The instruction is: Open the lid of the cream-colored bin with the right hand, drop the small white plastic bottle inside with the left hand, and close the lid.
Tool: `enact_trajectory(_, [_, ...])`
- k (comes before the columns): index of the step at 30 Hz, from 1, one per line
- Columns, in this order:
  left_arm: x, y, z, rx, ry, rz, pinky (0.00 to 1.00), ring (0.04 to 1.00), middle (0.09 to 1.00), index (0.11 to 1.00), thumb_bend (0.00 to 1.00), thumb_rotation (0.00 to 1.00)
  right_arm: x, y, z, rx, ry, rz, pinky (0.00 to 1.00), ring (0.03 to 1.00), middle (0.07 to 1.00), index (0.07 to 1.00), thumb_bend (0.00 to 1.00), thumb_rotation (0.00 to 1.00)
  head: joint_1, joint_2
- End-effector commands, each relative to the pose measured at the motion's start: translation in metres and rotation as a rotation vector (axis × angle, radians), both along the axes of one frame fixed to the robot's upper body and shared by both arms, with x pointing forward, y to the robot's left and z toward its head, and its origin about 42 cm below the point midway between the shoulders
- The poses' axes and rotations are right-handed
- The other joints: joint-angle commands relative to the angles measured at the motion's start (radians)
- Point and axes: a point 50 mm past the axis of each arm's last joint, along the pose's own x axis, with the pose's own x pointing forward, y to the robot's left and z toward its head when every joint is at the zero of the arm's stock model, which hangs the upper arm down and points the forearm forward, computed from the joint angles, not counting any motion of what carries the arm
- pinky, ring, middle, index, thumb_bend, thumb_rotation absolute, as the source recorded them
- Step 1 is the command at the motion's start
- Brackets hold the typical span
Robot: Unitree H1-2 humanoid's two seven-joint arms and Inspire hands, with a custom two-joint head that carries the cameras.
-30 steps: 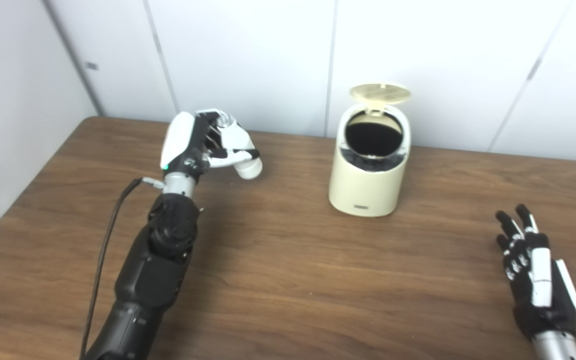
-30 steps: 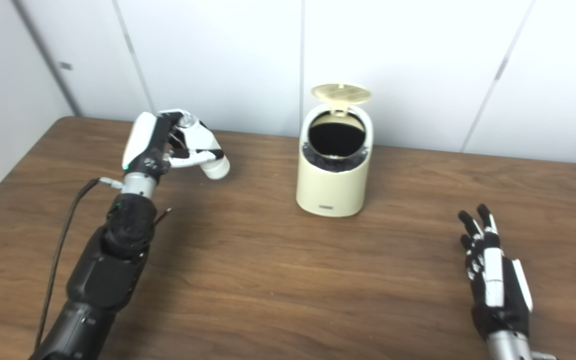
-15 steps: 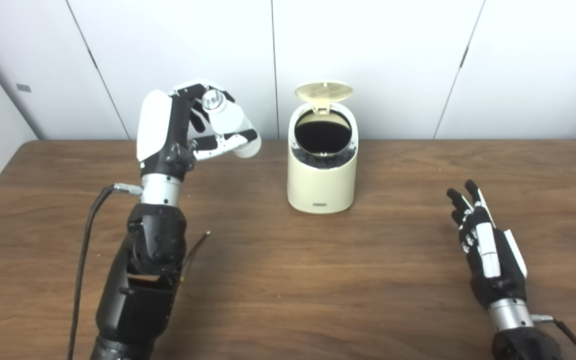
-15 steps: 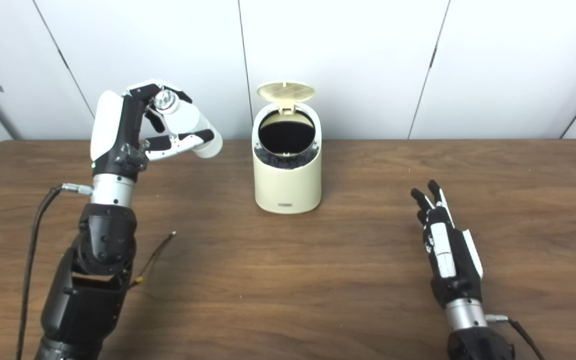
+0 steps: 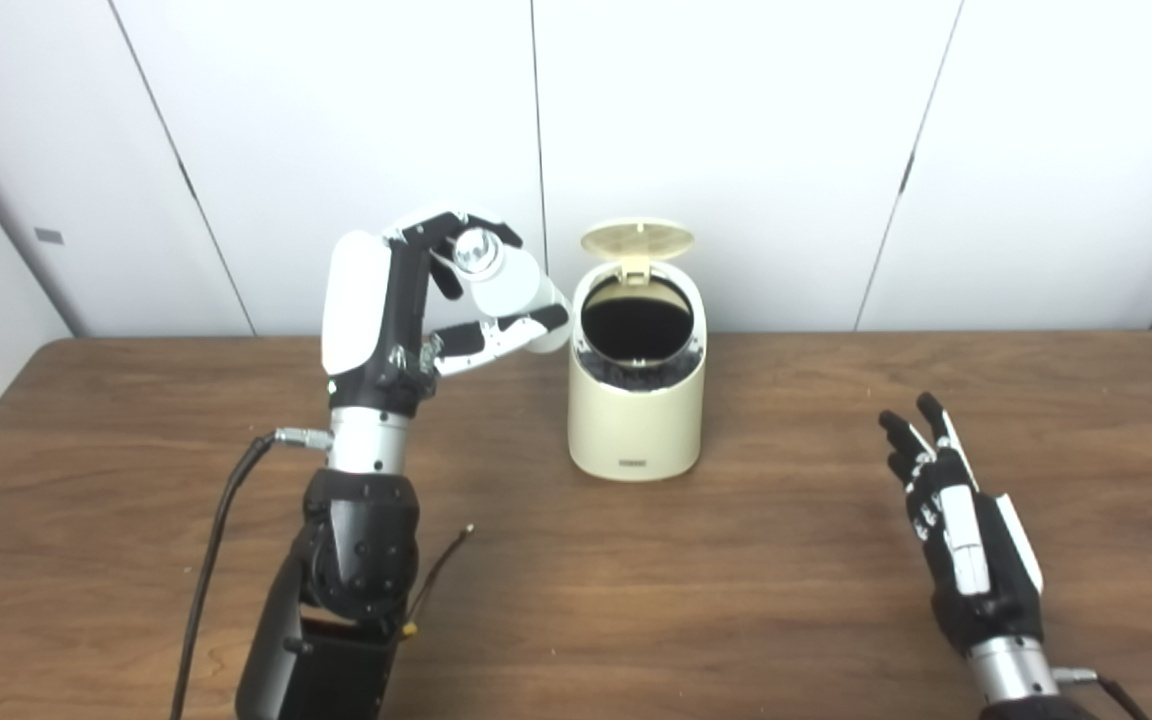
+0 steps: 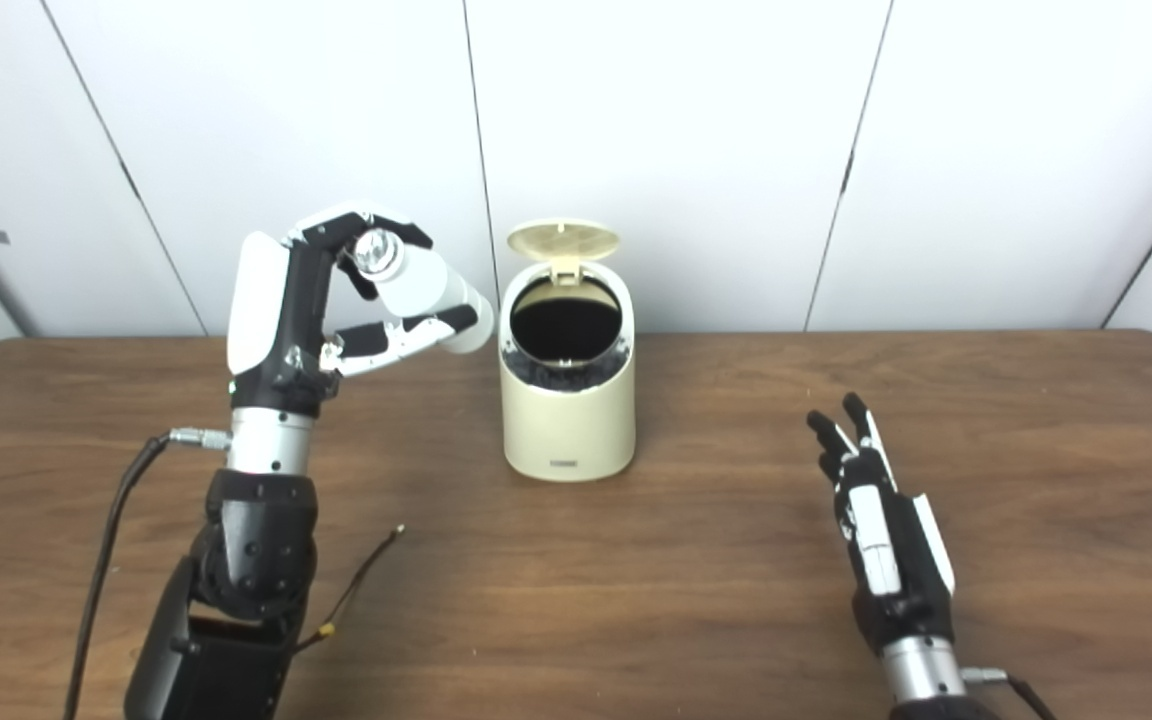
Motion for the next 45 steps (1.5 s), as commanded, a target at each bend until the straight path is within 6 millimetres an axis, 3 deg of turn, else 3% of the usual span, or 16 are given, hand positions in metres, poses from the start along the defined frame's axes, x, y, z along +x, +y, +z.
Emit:
enact_trajectory(1, [0.003,-0.012,0.025,0.001,-0.105,-0.007,0.29,0.42,0.542,0.499,0.47,0.0,-0.014,0.007,-0.03,0.032,0.081,-0.006,0.97,0.965,0.919,0.994,0.64,0.92,-0.001,0.001])
enact_trajectory(21, [0.029,-0.044,0.008,-0.019,-0.12,-0.055,0.33,0.419,0.524,0.491,0.47,0.0,-0.014,0.011,-0.032,0.021,0.085,-0.001,0.97,0.968,0.924,1.0,0.65,0.93,-0.01,-0.003])
enact_trajectory(45, [0.061,-0.059,-0.015,-0.017,-0.117,-0.066,0.36,0.426,0.521,0.468,0.48,0.0,-0.014,0.015,-0.03,0.028,0.09,0.01,0.98,0.97,0.924,1.0,0.62,0.93,-0.009,0.001])
